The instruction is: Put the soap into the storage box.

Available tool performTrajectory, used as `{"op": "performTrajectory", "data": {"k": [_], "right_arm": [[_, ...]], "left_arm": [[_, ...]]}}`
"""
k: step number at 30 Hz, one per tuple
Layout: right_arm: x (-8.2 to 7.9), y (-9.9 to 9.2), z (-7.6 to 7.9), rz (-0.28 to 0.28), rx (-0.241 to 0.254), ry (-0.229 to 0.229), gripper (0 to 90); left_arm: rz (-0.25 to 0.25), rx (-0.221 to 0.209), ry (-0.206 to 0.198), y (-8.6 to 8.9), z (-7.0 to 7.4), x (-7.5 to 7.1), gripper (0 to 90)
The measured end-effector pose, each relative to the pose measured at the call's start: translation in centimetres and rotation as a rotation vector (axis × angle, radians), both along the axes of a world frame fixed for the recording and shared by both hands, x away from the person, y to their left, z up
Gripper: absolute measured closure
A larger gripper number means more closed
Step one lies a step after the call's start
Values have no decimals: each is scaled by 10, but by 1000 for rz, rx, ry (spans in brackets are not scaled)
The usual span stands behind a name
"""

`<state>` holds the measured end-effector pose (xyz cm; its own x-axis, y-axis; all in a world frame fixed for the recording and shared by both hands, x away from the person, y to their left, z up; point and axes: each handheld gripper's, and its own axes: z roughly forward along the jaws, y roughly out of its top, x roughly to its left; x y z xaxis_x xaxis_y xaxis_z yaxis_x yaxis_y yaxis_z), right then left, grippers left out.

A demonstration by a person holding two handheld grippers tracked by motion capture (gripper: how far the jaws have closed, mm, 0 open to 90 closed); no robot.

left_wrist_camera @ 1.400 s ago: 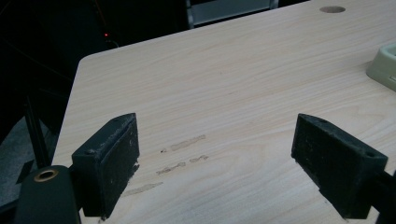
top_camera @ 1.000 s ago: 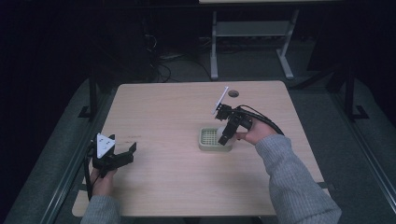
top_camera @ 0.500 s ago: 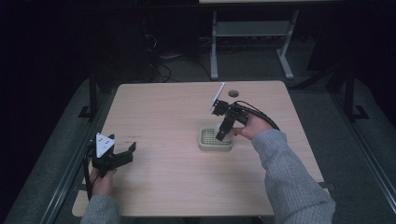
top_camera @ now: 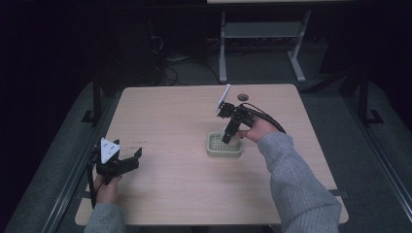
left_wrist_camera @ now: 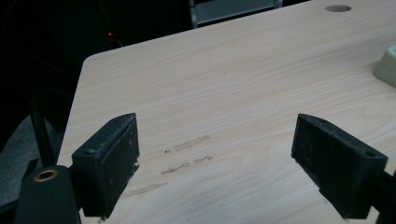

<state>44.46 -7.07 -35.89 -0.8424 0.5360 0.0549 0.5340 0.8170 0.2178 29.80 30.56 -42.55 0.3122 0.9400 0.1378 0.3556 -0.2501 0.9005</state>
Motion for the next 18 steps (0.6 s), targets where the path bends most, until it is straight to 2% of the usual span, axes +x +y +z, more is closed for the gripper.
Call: {"op": "performTrajectory", "data": {"k": [11, 18], "right_arm": [[10, 1, -6, -25, -11, -7, 239], [17, 6, -15, -30, -24, 9, 239]], "left_arm": [[3, 0, 1, 0, 0, 0, 148], [6, -1, 6, 0, 0, 0, 148]]}}
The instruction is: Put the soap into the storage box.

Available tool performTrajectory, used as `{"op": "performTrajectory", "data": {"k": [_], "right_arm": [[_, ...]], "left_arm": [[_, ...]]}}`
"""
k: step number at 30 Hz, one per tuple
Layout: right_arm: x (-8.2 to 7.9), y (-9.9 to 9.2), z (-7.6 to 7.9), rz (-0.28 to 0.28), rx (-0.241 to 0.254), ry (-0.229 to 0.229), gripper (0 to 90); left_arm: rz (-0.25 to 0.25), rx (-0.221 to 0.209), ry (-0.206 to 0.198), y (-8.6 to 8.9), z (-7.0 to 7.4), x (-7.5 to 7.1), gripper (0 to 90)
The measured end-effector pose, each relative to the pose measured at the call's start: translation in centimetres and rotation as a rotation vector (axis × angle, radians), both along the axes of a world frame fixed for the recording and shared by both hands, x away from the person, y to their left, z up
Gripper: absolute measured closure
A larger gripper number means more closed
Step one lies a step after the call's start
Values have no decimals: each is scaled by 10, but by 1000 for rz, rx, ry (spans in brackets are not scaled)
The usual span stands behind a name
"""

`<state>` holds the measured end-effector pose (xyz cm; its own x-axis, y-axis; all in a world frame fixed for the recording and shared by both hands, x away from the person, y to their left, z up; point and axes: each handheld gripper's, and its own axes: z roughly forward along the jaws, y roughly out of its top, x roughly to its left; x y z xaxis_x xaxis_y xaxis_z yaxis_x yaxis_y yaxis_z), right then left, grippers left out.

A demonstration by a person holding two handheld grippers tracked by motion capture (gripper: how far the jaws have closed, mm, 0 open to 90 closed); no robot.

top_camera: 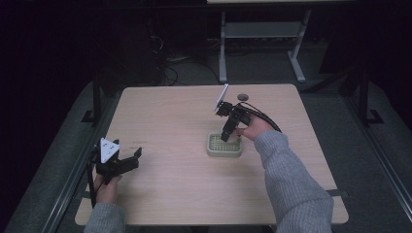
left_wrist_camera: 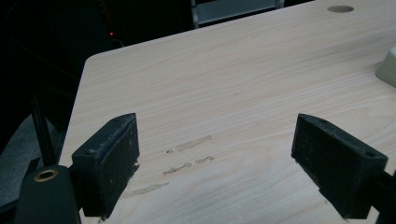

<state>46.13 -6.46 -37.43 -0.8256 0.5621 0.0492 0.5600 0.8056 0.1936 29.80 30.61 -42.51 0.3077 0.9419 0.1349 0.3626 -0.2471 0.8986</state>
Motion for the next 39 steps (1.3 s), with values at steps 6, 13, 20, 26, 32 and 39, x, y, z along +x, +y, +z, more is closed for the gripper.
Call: {"op": "performTrajectory", "data": {"k": [6, 13, 20, 26, 32, 39], "right_arm": [[2, 6, -5, 5, -7, 10, 239], [3, 11, -13, 10, -16, 20, 239], [2, 17, -23, 24, -35, 30, 239], [3, 20, -29, 28, -45, 37, 238], [3, 20, -32, 30, -53, 35, 238], [4, 22, -34, 37, -57, 33, 238]], "left_arm": [[3, -11, -7, 0, 0, 0, 148], [4, -11, -8, 0, 0, 1, 148], [2, -10, -7, 0, 1, 0, 148], [4, -11, -8, 0, 0, 1, 148], [4, -9, -7, 1, 1, 1, 148], [3, -4, -5, 2, 1, 0, 148]]}}
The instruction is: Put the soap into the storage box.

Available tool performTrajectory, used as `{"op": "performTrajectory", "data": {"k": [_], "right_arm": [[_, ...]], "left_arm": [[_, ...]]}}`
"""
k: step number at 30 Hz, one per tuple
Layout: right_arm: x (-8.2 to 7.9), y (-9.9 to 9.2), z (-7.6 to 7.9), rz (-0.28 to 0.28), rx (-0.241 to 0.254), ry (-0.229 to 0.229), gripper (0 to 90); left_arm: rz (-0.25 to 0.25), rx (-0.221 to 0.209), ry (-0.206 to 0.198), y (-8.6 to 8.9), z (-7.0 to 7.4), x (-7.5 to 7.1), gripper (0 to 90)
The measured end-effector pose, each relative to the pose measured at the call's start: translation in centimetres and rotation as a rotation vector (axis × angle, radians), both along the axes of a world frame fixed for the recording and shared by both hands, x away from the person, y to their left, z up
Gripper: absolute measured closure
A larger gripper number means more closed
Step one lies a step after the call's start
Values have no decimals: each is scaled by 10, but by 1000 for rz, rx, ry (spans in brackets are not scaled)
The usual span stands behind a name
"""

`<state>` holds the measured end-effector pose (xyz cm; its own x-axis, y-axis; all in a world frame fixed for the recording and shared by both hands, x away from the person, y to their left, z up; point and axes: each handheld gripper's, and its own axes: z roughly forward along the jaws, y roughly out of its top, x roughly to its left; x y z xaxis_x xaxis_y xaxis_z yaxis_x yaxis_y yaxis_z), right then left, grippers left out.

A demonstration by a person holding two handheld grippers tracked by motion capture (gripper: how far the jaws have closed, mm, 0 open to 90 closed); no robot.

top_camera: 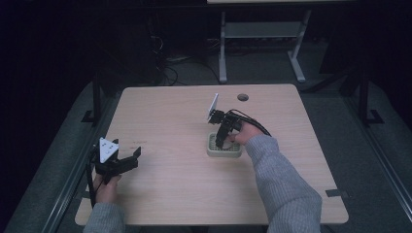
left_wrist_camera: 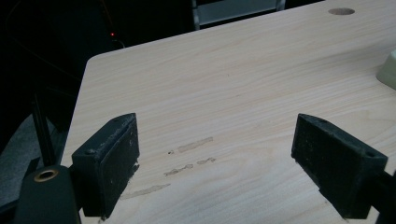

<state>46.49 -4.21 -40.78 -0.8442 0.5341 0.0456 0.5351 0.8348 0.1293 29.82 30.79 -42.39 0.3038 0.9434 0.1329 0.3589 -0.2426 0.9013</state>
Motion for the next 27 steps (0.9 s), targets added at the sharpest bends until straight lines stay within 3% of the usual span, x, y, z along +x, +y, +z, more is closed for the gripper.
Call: {"op": "performTrajectory", "data": {"k": [15, 27], "right_arm": [[-1, -1, -5, 3, -5, 2, 237], [-2, -5, 2, -1, 19, -8, 234]], "left_arm": [[8, -12, -6, 0, 0, 0, 149], [8, -8, -4, 1, 0, 0, 148]]}}
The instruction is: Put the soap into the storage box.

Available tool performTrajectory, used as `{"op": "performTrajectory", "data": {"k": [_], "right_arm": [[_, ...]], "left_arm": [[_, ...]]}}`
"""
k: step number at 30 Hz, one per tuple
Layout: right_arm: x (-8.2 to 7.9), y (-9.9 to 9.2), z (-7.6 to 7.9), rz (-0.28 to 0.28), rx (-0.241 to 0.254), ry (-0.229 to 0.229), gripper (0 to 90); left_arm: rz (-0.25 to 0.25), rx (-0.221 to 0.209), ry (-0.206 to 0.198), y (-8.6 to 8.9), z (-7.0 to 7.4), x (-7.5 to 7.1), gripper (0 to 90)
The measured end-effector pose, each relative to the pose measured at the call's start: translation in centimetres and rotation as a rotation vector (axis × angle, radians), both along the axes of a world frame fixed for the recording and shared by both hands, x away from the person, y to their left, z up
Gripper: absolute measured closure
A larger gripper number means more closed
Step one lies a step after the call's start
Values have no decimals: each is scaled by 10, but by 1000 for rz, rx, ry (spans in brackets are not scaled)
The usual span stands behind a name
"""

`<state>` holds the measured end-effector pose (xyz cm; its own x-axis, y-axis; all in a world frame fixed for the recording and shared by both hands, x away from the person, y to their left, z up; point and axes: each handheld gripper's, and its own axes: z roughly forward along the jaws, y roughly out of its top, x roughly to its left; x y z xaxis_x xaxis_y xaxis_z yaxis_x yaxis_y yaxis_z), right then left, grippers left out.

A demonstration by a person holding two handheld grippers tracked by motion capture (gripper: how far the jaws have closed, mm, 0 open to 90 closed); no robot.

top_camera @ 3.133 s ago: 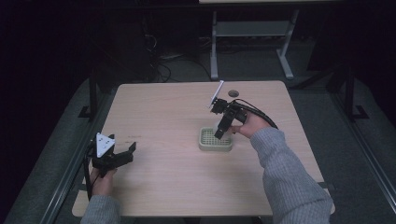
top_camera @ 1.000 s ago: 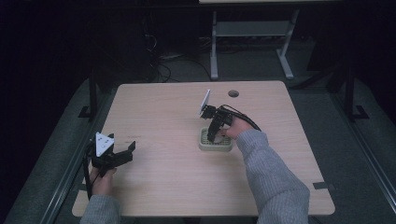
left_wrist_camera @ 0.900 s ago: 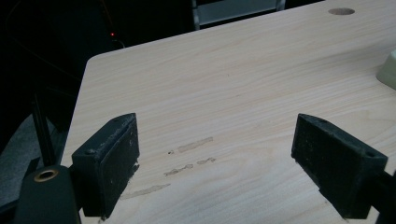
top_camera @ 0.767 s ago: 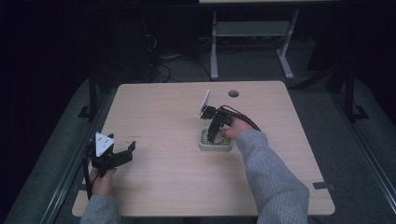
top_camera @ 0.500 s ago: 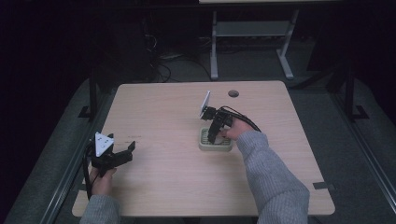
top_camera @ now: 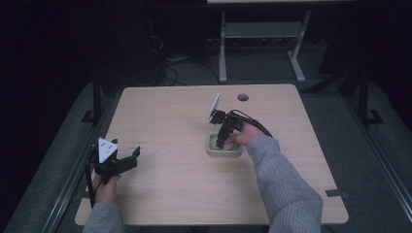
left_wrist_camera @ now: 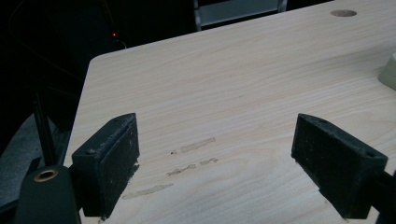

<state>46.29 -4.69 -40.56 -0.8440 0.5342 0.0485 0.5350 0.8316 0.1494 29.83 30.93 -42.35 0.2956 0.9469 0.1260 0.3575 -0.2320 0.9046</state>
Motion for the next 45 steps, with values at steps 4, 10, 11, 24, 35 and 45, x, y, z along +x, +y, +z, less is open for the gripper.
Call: {"op": "performTrajectory", "data": {"k": [4, 10, 11, 24, 35, 45], "right_arm": [[-1, -2, 4, -4, 9, -2, 238], [-2, -7, 3, -13, 11, 5, 223], [-2, -8, 4, -14, 13, 4, 218], [-8, -23, 18, -41, 59, -14, 218], [-14, -38, 27, -61, 79, -28, 219], [-20, -53, 35, -81, 92, -39, 221]], "left_arm": [[0, -1, -4, -1, 0, 0, 148], [-2, 1, -1, 0, 0, 0, 149], [-1, 2, -1, 0, 0, 0, 148], [0, -5, -2, 0, 0, -1, 148], [-4, 0, -2, 0, 0, -1, 148], [-4, 1, -1, -1, 0, -1, 148]]}}
